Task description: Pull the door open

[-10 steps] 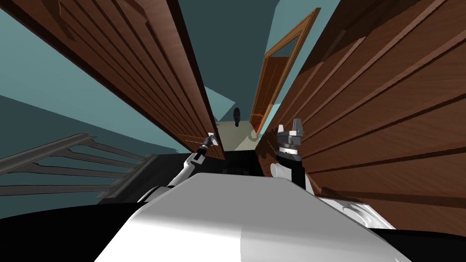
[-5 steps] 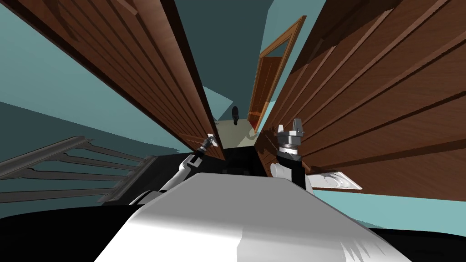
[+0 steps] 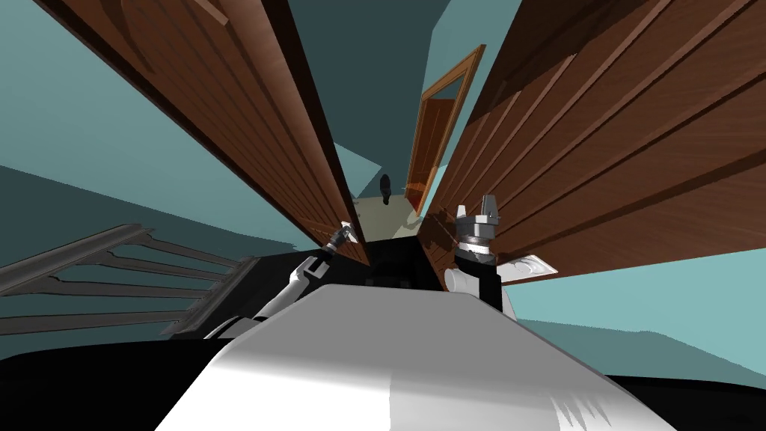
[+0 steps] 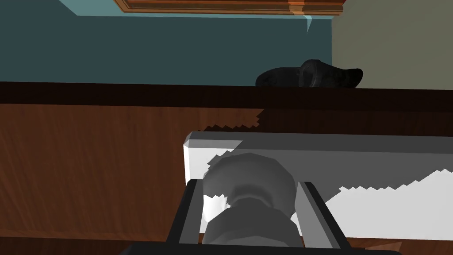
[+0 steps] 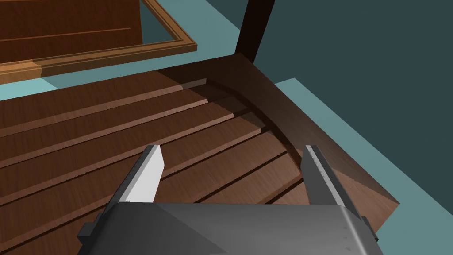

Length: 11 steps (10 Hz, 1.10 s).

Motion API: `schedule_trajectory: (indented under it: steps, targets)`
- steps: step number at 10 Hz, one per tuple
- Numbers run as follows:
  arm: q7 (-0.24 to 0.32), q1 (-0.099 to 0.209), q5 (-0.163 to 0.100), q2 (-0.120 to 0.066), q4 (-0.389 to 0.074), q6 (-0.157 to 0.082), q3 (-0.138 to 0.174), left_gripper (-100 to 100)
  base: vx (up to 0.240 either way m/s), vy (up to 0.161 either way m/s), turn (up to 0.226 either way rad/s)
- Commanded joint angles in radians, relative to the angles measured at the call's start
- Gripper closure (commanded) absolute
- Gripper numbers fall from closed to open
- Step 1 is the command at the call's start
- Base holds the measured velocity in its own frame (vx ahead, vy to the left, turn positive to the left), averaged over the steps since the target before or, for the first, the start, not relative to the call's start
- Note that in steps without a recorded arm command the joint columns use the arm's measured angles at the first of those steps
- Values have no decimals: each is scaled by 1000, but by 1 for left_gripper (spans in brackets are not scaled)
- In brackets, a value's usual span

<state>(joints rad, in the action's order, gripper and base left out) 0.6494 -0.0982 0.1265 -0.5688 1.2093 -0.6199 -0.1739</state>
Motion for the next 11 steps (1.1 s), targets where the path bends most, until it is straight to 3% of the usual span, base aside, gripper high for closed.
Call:
schedule_trajectory:
  steps: [1, 7, 8, 11]
  targets:
    - [13, -5, 3, -17, -6, -27, -6, 100, -232, 168, -170]
    - [56, -19, 11, -74, -24, -109, -24, 100, -196, 145, -117]
    - [52, -19, 13, -63, -26, -105, -31, 100, -81, 42, -24]
    - [70, -19, 18, -86, -48, -151, -40, 100, -185, 137, -166]
